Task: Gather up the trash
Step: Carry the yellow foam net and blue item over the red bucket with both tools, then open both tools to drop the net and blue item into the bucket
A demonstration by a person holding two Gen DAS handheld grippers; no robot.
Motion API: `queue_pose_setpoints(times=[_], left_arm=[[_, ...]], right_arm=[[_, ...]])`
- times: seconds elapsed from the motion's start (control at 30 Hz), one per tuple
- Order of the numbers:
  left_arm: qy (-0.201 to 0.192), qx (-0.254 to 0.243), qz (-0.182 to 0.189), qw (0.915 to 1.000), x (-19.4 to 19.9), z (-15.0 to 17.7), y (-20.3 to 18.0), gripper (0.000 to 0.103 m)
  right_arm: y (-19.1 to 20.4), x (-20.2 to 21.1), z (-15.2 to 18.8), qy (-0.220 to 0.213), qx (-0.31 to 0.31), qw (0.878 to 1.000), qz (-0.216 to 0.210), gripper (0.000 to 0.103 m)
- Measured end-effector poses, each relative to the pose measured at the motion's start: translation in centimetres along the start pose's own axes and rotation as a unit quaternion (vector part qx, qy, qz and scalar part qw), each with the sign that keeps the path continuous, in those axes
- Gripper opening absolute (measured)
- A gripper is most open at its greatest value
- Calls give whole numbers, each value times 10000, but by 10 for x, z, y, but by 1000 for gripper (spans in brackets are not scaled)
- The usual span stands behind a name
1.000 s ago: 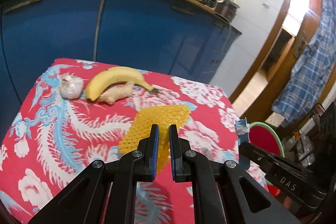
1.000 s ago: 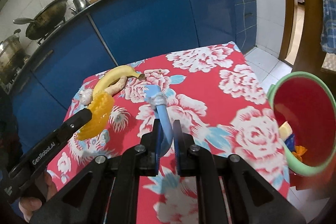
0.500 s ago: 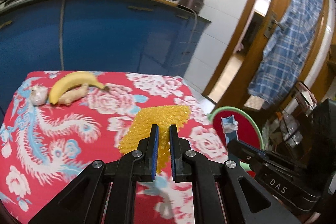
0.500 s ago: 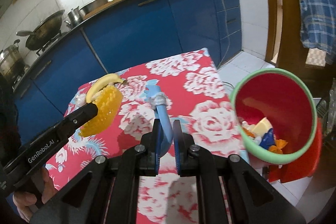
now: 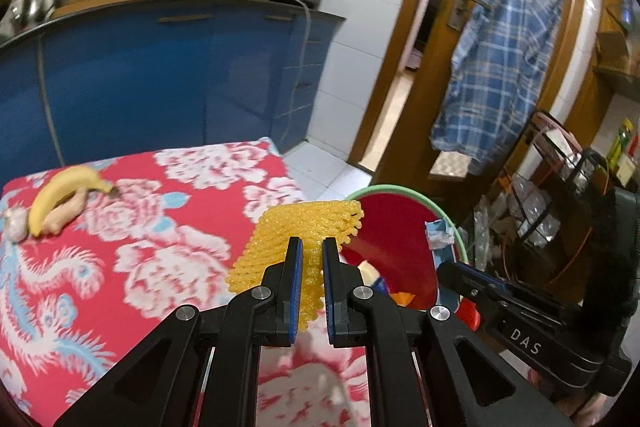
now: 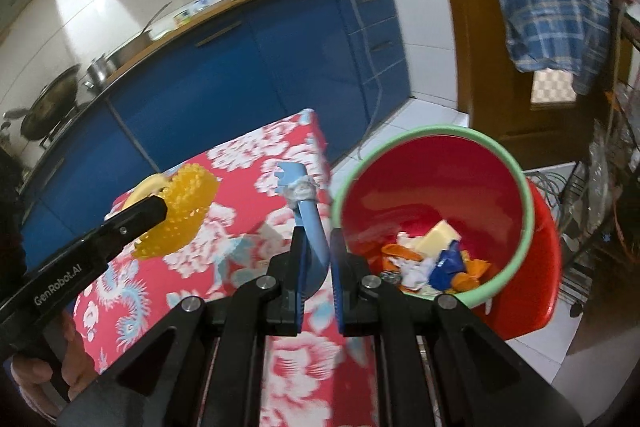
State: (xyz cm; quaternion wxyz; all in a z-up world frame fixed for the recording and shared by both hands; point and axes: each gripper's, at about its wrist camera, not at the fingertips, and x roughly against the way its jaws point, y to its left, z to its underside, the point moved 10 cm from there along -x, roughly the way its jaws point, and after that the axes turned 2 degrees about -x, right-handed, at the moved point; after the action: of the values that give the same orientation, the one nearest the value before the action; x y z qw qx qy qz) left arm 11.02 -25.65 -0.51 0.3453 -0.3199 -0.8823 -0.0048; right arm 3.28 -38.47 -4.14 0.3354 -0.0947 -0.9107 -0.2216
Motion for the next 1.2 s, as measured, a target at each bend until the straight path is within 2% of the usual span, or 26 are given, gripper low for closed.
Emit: queue_pose_setpoints(times=[0.37, 0.73, 0.83, 0.9, 1.13, 1.2], left_arm=[[328, -484, 235, 9980, -57, 6, -58, 9], [642, -665, 283, 9953, -111, 19, -83, 10], [759, -724, 317, 9940, -121, 22, -87, 11], [758, -756, 271, 9939, -122, 22, -87, 16], [737, -566, 250, 9954, -119, 22, -80, 32], [707, -525, 252, 9958, -116, 21, -78, 45]], right_arm=[[-65, -10, -1, 87, -516, 9983, 243, 13], [-109, -31, 5, 277, -832, 9952, 432, 15], [-116, -36, 5, 302, -856, 9947, 477, 22], [-117, -36, 5, 277, -904, 9944, 479, 28], [-119, -30, 3, 203, -943, 9941, 500, 28], [-118, -27, 1, 174, -949, 9941, 502, 29]])
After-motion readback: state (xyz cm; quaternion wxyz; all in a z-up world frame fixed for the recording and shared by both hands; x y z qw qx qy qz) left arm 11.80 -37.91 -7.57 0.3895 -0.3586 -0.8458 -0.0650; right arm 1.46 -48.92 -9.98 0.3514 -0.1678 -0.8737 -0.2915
